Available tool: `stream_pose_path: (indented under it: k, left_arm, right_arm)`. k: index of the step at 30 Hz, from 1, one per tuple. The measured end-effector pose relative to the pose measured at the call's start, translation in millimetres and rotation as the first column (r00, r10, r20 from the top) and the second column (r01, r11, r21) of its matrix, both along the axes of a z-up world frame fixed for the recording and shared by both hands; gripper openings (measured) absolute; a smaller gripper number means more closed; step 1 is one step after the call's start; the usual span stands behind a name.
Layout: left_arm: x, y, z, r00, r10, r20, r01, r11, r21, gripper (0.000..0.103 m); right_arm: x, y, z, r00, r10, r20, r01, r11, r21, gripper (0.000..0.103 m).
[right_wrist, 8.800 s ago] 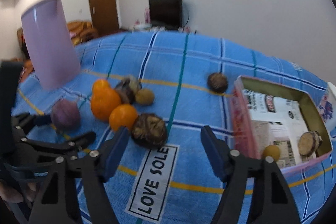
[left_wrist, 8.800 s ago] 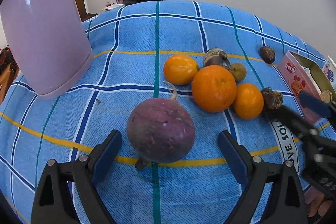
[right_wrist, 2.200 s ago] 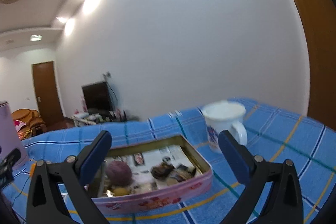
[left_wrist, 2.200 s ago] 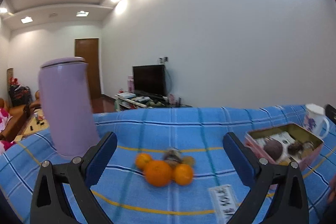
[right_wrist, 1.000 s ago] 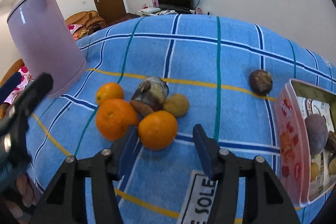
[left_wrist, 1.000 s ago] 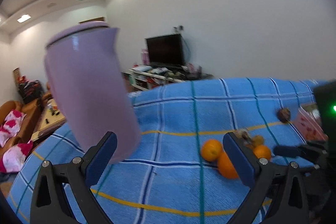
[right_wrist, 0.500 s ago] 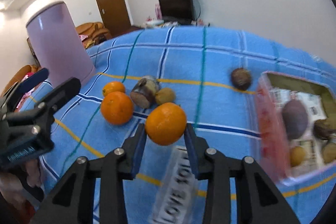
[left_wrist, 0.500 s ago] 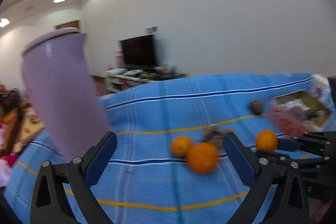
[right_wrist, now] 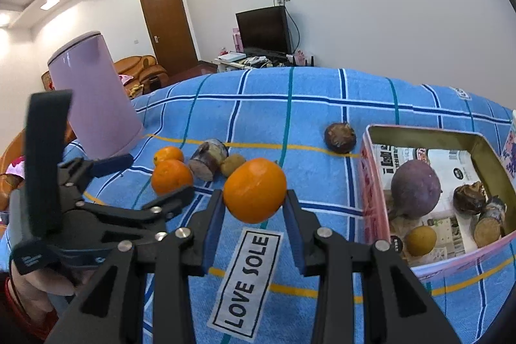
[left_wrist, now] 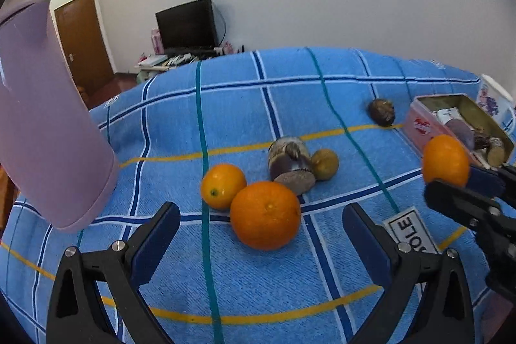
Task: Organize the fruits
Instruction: 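Grasp an orange with the right tool while the left tool grasps another orange, then carry both held oranges over the pink tin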
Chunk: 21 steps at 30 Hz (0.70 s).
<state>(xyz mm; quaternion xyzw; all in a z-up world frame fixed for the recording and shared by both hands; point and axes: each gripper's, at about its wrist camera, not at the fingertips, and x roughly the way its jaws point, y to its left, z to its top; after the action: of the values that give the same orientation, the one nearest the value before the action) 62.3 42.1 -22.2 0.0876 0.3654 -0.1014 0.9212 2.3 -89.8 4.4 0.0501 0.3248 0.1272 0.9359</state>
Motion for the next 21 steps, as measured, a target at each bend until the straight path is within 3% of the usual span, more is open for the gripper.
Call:
stream_pose_path:
  k: [2, 4, 6, 13, 21]
  left_arm:
    - [4, -2, -3, 1.0, 0.017, -0.019, -0.017, 1.0, 0.012, 0.075]
    - [12, -1, -10, 0.997, 0.037, -0.073, -0.037, 0.999, 0.002, 0.059]
    - [17, 1, -16, 0.991, 0.044, -0.123, -0.048, 0.998, -0.032, 0.052]
    - [16, 6, -15, 0.99, 0.069, -0.121, -0.077, 0.995, -0.062, 0.049]
    - [-12, 20, 10, 0.987, 0.152, 0.05, -0.146, 0.983, -0.108, 0.049]
  right_arm:
    - [0, -1, 0, 1.0, 0.001, 0.0, -0.001, 1.0, 0.005, 0.04]
    - [-1, -2, 0, 1.0, 0.003, 0.001, -0.003, 1.0, 0.016, 0.04]
    - [0, -3, 0, 1.0, 0.005, -0.003, -0.005, 1.0, 0.026, 0.04]
    - [0, -5, 0, 1.0, 0.01, -0.001, -0.01, 0.999, 0.039, 0.04]
    - [-6, 1, 4, 0.999, 0.02, 0.047, -0.021, 1.0, 0.02, 0.04]
